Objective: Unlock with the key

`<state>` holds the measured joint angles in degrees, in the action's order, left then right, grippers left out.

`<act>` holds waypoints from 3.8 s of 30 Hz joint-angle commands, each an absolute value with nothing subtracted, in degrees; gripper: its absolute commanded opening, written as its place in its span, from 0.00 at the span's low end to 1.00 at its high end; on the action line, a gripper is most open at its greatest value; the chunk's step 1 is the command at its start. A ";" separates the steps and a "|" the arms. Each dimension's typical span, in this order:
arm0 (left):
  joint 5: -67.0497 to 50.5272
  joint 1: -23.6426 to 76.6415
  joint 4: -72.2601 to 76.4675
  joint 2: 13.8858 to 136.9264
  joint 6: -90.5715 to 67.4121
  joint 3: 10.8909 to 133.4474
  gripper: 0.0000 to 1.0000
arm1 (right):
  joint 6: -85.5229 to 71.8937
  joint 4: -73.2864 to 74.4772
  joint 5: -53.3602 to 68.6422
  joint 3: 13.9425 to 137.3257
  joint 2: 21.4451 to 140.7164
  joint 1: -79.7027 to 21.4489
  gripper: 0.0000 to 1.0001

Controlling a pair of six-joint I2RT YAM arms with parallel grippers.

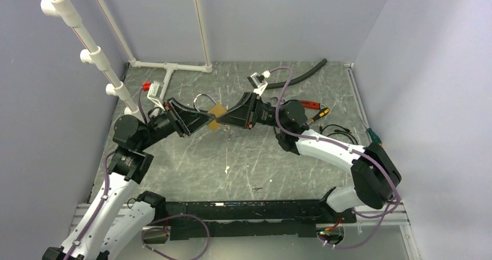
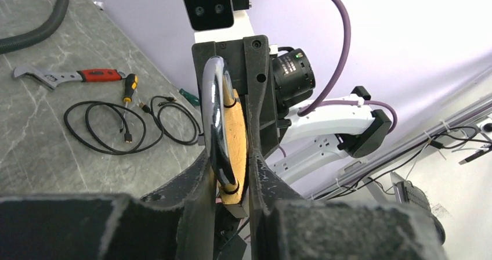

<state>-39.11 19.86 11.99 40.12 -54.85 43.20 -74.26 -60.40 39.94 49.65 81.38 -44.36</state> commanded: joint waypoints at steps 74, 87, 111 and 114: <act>-27.23 19.60 10.50 37.69 -57.03 39.66 0.00 | -59.30 -48.60 48.69 46.94 81.85 -40.12 0.16; -28.55 19.60 12.72 37.38 -57.93 37.90 0.00 | -64.46 -54.78 47.73 47.47 84.71 -40.26 0.00; -34.09 19.60 12.44 37.81 -56.49 35.24 0.00 | -68.13 -54.77 41.20 53.82 87.30 -39.39 0.00; -34.51 19.60 12.63 38.10 -56.13 34.83 0.00 | -69.21 -56.03 40.52 54.43 87.61 -38.97 0.00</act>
<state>-27.14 18.57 7.97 37.95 -56.25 35.46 -66.78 -49.19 47.03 49.80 87.44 -39.55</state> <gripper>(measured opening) 0.163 0.010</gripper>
